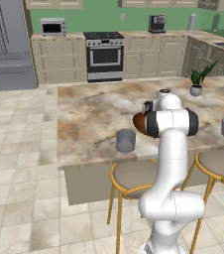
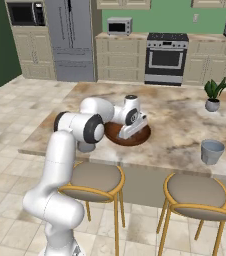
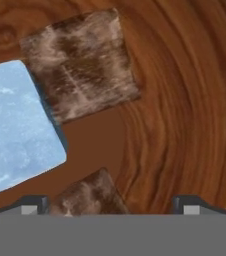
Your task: There are four ice cubes in the ice bowl. Place two ice cubes in each glass of water.
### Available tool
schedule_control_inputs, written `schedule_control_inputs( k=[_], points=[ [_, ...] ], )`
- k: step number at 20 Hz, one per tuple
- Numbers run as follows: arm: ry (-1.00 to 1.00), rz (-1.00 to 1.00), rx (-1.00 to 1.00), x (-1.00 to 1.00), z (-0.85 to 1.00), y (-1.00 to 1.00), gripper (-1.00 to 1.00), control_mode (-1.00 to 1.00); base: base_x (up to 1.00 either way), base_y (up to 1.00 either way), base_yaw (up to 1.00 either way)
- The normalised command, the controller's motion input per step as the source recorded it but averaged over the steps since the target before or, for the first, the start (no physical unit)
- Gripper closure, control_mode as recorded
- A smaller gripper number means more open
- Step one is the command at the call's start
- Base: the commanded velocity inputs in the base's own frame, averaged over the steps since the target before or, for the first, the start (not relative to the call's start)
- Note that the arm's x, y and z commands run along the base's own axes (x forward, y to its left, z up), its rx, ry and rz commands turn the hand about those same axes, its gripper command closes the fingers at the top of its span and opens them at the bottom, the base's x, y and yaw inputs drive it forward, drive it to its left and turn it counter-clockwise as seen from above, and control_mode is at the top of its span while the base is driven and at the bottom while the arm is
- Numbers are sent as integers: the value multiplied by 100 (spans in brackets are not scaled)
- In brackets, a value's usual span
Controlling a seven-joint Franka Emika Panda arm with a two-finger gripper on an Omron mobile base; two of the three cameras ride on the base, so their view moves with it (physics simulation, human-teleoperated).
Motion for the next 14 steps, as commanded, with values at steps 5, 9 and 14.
schedule_control_inputs(
  k=[5,9,14],
  points=[
    [-11,0,-1,0,-52,26,-100,-100,0,0,0],
    [-6,2,0,6,-75,21,-100,-100,0,0,0],
    [-11,10,3,29,-80,47,-100,-100,0,0,0]
  ],
)
